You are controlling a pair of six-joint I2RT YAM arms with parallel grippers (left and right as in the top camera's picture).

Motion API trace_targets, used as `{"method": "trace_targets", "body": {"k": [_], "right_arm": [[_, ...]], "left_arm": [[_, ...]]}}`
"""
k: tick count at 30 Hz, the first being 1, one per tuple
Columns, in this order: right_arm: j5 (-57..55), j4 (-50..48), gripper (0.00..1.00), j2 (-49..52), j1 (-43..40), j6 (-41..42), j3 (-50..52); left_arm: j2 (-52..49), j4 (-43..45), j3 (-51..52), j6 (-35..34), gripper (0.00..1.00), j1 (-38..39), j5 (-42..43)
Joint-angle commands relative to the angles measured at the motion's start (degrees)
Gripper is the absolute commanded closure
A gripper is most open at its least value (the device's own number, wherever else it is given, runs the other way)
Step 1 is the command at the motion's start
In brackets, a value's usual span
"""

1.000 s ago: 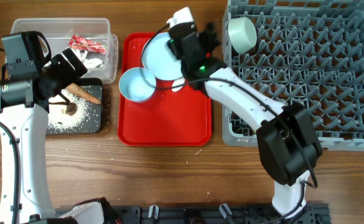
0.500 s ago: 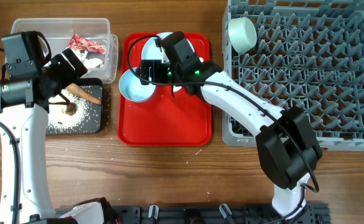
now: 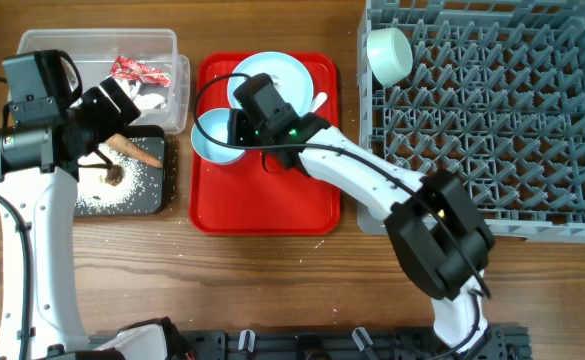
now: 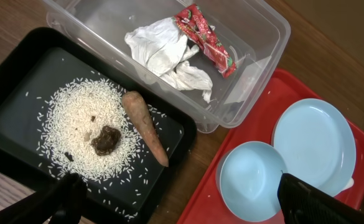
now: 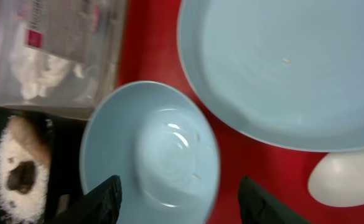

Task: Sort waste into correct bins and load items into the dishwasher rack
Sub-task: 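Move the right gripper back to the light-blue bowl on the red tray, then grasp the light-blue bowl and lift it toward the rack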

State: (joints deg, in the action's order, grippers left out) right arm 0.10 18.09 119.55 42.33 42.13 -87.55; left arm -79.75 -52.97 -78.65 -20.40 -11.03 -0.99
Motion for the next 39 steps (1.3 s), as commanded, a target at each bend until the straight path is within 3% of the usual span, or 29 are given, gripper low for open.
{"method": "trace_targets", "body": {"k": [1, 4, 18, 28, 39], "right_arm": [[-4.92, 0.92, 0.46, 1.97, -0.13, 1.57, -1.05], [-5.05, 1.53, 0.50, 4.26, -0.13, 3.50, -1.03], [-1.22, 2.49, 0.95, 6.12, -0.26, 5.97, -1.07], [-5.97, 11.98, 0.96, -7.69, -2.23, -3.76, -1.07], [-34.69, 33.55, 0.96, -34.82, -9.16, -5.05, -1.07]], "left_arm": [[0.68, 0.11, -0.42, 0.70, 0.00, -0.07, -0.57], [0.68, 0.13, -0.42, 0.70, 0.00, -0.07, -0.57], [0.68, 0.13, -0.42, 0.70, 0.00, -0.07, -0.57], [0.68, 0.13, -0.42, 0.70, 0.00, -0.07, -0.57], [0.68, 0.13, -0.42, 0.70, 0.00, -0.07, -0.57]]}}
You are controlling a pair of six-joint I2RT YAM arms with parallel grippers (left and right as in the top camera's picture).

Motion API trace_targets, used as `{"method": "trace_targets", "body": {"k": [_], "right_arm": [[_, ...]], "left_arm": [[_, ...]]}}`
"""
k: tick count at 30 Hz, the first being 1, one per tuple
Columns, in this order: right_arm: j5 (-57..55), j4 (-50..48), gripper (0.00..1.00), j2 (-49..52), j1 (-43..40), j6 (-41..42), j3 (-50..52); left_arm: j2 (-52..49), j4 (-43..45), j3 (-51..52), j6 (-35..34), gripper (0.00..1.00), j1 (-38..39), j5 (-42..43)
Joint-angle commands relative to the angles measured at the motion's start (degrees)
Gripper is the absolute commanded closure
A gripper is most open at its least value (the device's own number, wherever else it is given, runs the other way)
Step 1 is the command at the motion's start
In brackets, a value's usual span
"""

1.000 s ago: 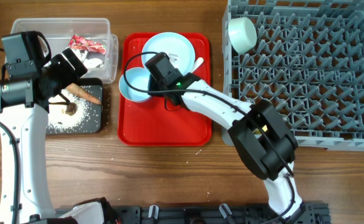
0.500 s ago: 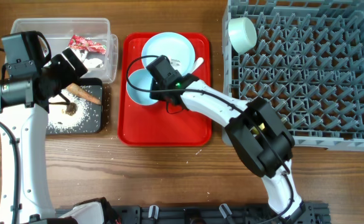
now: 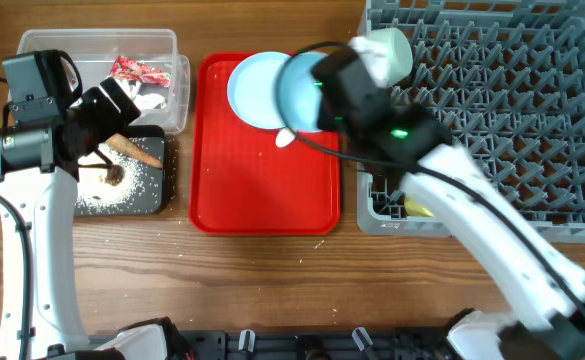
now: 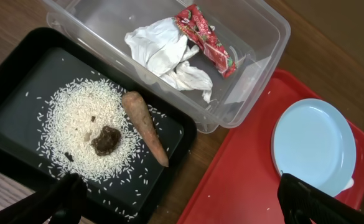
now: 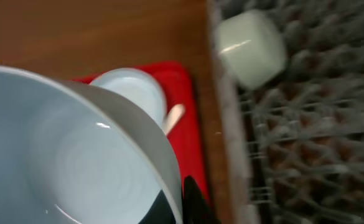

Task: Sort waste into correct bins and load items into the dishwasher rack
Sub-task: 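Grasp the light-blue bowl and lift it toward the rack, then lower the light-blue bowl into the rack and open the right gripper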

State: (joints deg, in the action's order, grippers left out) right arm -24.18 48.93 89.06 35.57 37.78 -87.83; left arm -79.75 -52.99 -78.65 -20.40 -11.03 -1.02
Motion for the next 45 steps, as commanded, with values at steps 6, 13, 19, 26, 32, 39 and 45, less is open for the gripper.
{"method": "trace_targets", "body": {"k": [6, 13, 19, 26, 32, 39, 45], "right_arm": [[-12.52, 10.36, 0.96, -5.64, -9.86, -0.17, -0.76], [-21.09, 13.14, 0.96, -2.73, -13.42, -2.45, -0.76], [-33.20, 19.30, 0.96, 8.66, -13.42, -3.50, -0.76], [-52.13, 8.66, 0.96, 21.18, -13.42, -31.61, -0.76], [-60.76, -17.18, 0.96, 25.94, -13.09, -64.17, -0.76], [-58.25, -21.46, 0.96, 25.94, -9.11, -72.26, -0.31], [-57.81, -21.40, 0.96, 25.94, -7.45, -72.17, 4.48]], "left_arm": [[0.68, 0.15, -0.42, 0.70, 0.00, -0.07, -0.55], [0.68, 0.15, -0.42, 0.70, 0.00, -0.07, -0.55], [0.68, 0.15, -0.42, 0.70, 0.00, -0.07, -0.55], [0.68, 0.15, -0.42, 0.70, 0.00, -0.07, -0.55], [0.68, 0.15, -0.42, 0.70, 0.00, -0.07, -0.55], [0.68, 0.15, -0.42, 0.70, 0.00, -0.07, -0.55], [0.68, 0.15, -0.42, 0.70, 0.00, -0.07, -0.55]]}}
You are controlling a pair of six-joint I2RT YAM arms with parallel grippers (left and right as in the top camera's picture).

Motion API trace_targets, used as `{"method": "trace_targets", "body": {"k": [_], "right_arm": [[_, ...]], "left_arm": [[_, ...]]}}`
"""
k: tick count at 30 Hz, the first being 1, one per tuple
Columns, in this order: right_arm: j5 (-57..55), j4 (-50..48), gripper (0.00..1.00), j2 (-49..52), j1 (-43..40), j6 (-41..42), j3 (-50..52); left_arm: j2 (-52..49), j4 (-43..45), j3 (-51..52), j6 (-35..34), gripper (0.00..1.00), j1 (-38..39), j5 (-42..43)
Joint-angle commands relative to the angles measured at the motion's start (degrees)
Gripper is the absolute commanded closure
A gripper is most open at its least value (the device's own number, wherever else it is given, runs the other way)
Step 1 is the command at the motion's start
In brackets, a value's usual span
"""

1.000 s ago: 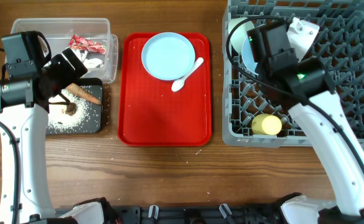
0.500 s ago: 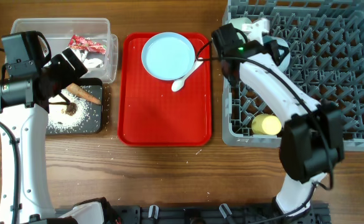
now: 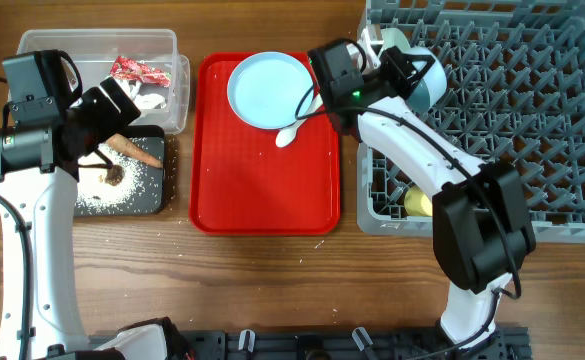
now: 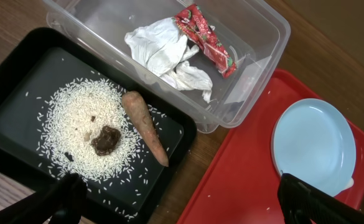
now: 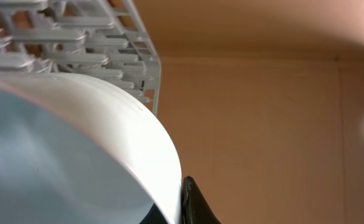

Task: Sort waste into correct bins and load items into the dishwasher rack
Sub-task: 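Lower the light-blue bowl into the rack and open the right gripper, then move the right gripper to the light-blue plate and grasp its rim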

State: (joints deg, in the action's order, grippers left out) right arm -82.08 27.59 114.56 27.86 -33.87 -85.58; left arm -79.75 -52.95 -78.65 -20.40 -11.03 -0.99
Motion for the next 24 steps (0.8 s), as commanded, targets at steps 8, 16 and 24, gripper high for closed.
{"method": "trace_targets", "body": {"k": [8, 16, 24], "right_arm": [[2.23, 0.04, 0.96, 0.44, 1.68, 4.48, 4.57], [9.86, 0.39, 0.72, 0.42, 7.58, 5.84, 4.55], [22.27, 10.58, 0.27, -0.07, 9.31, 17.20, 4.13]], "left_arm": [[0.68, 0.11, -0.42, 0.70, 0.00, -0.07, -0.57], [0.68, 0.09, -0.42, 0.70, 0.00, -0.07, -0.57], [0.68, 0.11, -0.42, 0.70, 0.00, -0.07, -0.57]]}}
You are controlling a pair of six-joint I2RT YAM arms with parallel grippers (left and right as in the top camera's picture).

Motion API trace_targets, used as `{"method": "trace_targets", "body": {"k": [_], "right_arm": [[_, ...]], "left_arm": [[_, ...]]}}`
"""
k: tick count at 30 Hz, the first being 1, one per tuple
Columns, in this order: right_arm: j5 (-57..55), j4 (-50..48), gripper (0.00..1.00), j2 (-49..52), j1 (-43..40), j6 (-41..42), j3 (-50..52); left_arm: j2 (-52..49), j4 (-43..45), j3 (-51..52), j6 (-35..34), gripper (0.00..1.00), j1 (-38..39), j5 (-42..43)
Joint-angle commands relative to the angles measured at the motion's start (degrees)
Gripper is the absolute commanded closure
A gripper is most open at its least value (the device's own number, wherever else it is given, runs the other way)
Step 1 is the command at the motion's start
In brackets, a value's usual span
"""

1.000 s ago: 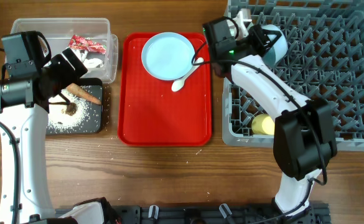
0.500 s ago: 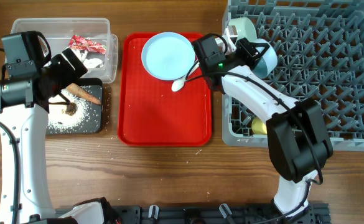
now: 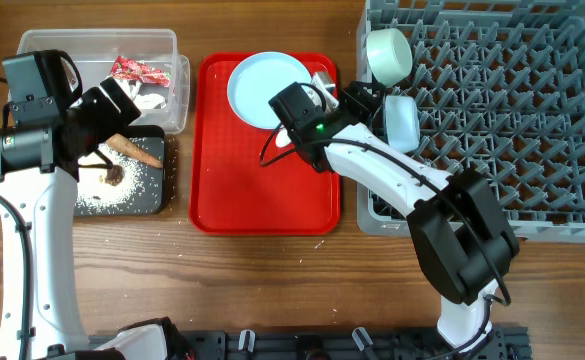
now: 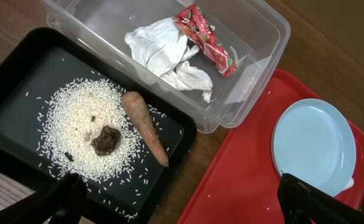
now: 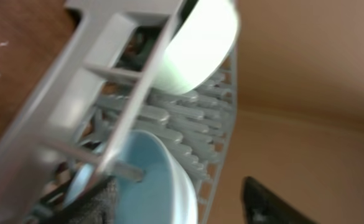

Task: Sort waste into correct bins and load items into the dishwasher rack
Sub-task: 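Move the right gripper to the light-blue plate and grasp its rim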

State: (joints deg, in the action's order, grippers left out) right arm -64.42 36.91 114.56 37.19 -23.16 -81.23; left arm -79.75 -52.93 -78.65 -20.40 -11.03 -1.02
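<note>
A light blue bowl [image 3: 402,120] stands on edge between the tines at the left end of the grey dishwasher rack [image 3: 512,110], just below a pale green cup [image 3: 389,55]. My right gripper [image 3: 362,100] is open at the rack's left wall, its fingers either side of the bowl [image 5: 150,180] without gripping it. A light blue plate [image 3: 257,85] lies on the red tray [image 3: 262,190]. My left gripper [image 4: 188,205] hangs open above the black tray [image 4: 20,81] of rice, with nothing between its fingers.
The black tray holds a carrot [image 4: 145,127] and a brown lump [image 4: 106,139]. Behind it stands a clear bin [image 4: 262,25] with crumpled tissue [image 4: 166,53] and a red wrapper [image 4: 206,40]. My right arm lies across the tray's upper right corner.
My right gripper was shut on the blue bowl at the rack's left end. Now it is open, and the bowl stands on edge in the rack. The left arm is unchanged.
My right gripper was open around the blue bowl on the red tray. Then it held the bowl lifted near the rack's corner, then at the rack's left end. Now the bowl rests in the rack, released. The left arm stayed put throughout.
</note>
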Motion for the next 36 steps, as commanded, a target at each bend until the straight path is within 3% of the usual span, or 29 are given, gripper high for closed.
{"method": "trace_targets", "body": {"k": [1, 4, 7, 10, 13, 16, 19, 22, 25, 36], "right_arm": [[5.01, 1.31, 0.26, -0.57, -0.02, 7.37, -0.68], [13.44, 1.27, 0.19, -3.48, -0.04, 8.52, -3.67], [29.64, 0.74, 0.13, -7.89, -0.04, 10.73, -7.93], [52.04, -4.37, 0.14, -11.56, -0.04, 17.31, -9.42], [62.82, -9.03, 0.22, -10.95, -0.02, 25.55, -8.98], [58.55, -13.05, 0.43, -7.93, -0.13, 41.77, -8.00], [48.04, -12.20, 0.44, -3.32, -0.13, 58.71, -7.93], [45.81, -12.28, 0.53, 2.47, -0.13, 71.23, -7.93], [44.72, -12.26, 0.60, 6.80, -0.13, 73.37, -7.93], [44.76, -11.04, 0.69, 9.94, -1.92, 74.77, -7.89]], "left_arm": [[0.68, 0.09, -0.42, 0.70, 0.00, -0.07, -0.55], [0.68, 0.09, -0.42, 0.70, 0.00, -0.07, -0.55], [0.68, 0.09, -0.42, 0.70, 0.00, -0.07, -0.55], [0.68, 0.09, -0.42, 0.70, 0.00, -0.07, -0.55], [0.68, 0.09, -0.42, 0.70, 0.00, -0.07, -0.55], [0.68, 0.09, -0.42, 0.70, 0.00, -0.07, -0.55], [0.68, 0.09, -0.42, 0.70, 0.00, -0.07, -0.55], [0.68, 0.07, -0.42, 0.70, 0.00, -0.07, -0.55], [0.68, 0.09, -0.42, 0.70, 0.00, -0.07, -0.55], [0.68, 0.09, -0.42, 0.70, 0.00, -0.07, -0.55]]}}
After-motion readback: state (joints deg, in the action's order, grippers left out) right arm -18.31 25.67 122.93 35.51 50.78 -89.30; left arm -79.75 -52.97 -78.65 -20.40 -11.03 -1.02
